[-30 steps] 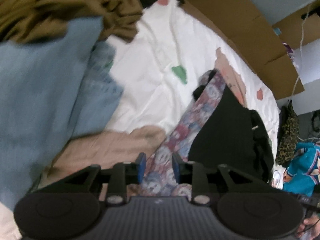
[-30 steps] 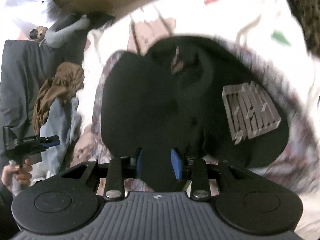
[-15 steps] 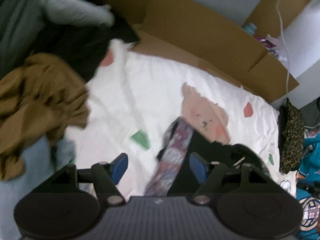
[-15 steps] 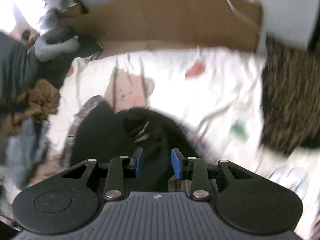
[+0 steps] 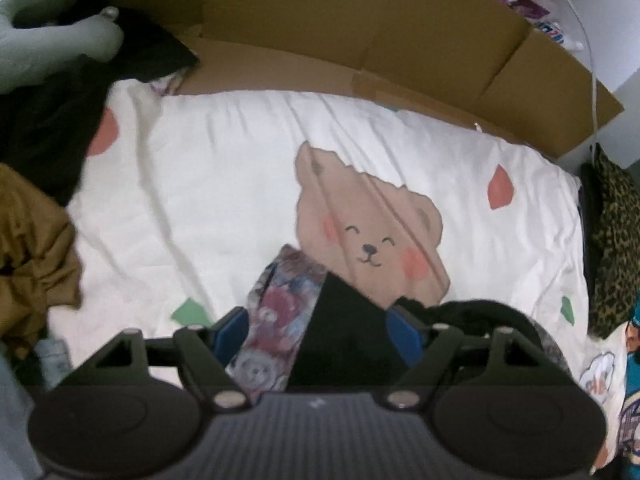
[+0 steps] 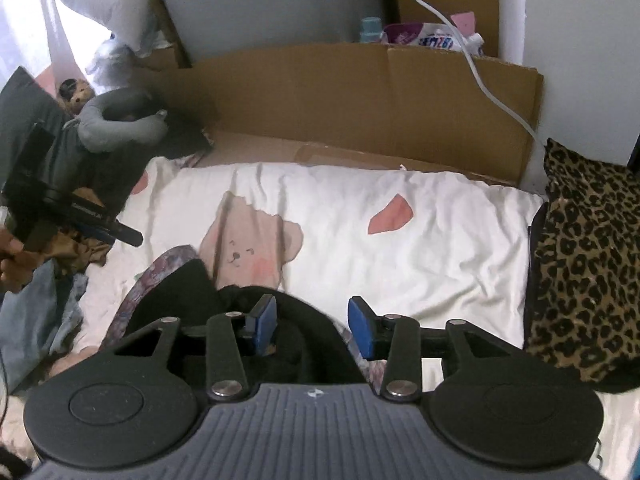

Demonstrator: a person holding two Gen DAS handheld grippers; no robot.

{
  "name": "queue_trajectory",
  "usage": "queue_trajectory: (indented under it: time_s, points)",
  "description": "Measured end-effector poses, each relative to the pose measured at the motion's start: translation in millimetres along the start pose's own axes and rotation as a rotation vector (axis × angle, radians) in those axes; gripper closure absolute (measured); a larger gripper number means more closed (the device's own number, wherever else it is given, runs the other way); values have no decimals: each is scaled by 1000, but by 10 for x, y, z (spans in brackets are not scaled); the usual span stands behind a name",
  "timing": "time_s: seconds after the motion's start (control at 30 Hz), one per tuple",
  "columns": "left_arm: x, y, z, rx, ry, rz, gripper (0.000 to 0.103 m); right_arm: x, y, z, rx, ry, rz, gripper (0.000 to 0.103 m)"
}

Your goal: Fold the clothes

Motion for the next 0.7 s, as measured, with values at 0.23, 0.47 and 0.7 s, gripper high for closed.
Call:
queue_trajectory:
  time_s: [0.23,0.47,0.7]
  points:
    - [454,-57,-39,-21,-81,-29,25,655,154,92,44,-43,-11,55]
    - [736,-109,8,-14,-132,22,19,1127,176,276,88,-99,-72,48]
    - [812,-161,25,-21,-69,80,19,1428,280,365,86,-138,-47,42]
Point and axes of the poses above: each gripper's, at about its wrist camera, not at the fingertips, and x roughly the way its jaws point, y to its right, z to its underside, the point moved 8 cm from there along x, roughly the way its jaws point, and after that the axes turned 11 degrees about -y, right-handed, at the moved point
